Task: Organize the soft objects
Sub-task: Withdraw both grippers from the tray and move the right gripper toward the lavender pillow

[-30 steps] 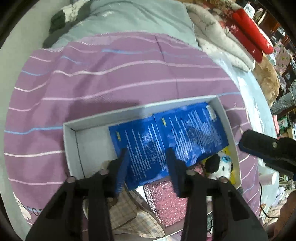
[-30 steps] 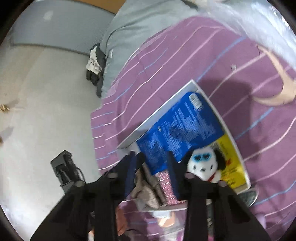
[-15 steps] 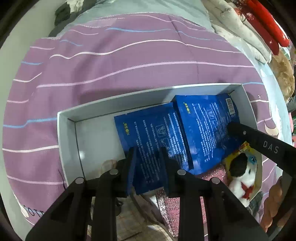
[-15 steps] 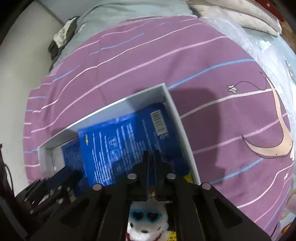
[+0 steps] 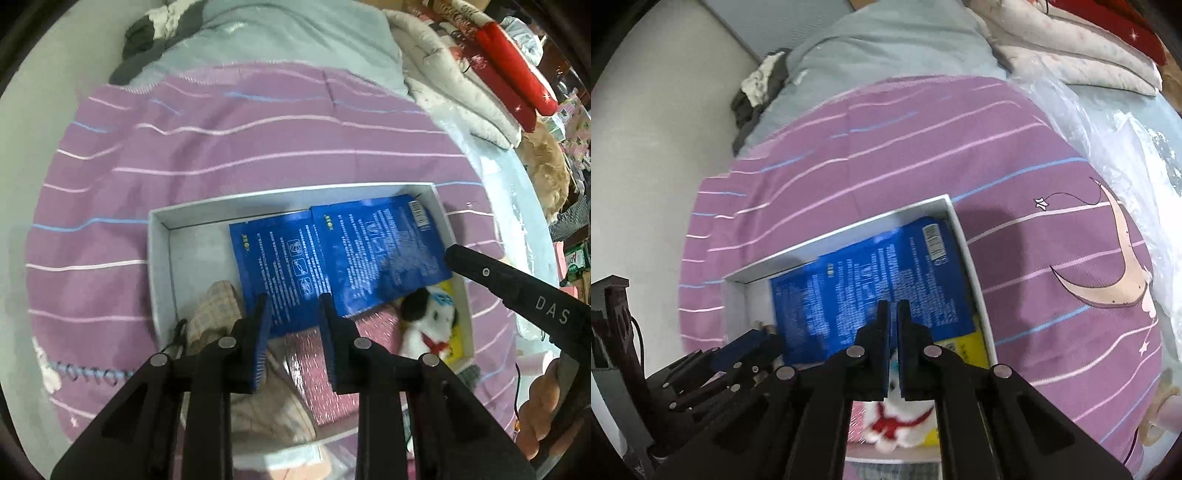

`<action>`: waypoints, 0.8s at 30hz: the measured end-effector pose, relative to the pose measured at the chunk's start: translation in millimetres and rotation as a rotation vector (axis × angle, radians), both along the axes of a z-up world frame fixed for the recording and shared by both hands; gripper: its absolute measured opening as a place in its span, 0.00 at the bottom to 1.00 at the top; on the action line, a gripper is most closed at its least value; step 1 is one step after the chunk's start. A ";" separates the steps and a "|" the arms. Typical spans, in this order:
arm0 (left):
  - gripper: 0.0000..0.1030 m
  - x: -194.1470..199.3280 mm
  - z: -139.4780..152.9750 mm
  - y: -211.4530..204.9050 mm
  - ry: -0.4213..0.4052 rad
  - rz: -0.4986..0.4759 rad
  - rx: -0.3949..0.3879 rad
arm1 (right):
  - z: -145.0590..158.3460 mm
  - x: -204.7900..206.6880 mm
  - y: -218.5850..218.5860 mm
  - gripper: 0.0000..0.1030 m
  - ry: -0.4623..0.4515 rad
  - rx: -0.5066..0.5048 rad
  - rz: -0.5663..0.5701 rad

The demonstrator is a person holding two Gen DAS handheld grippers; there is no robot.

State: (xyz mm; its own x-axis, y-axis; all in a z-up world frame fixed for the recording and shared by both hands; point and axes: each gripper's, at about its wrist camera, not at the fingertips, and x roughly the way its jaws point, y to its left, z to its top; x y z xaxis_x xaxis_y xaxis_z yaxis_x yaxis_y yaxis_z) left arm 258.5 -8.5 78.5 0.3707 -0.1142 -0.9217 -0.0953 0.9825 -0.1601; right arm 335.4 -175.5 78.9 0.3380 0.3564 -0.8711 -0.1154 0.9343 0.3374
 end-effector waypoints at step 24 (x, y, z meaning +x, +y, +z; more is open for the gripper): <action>0.27 -99.8 68.4 -30.6 -0.079 -0.009 0.041 | 67.3 -112.5 -12.8 0.02 -0.020 0.042 0.037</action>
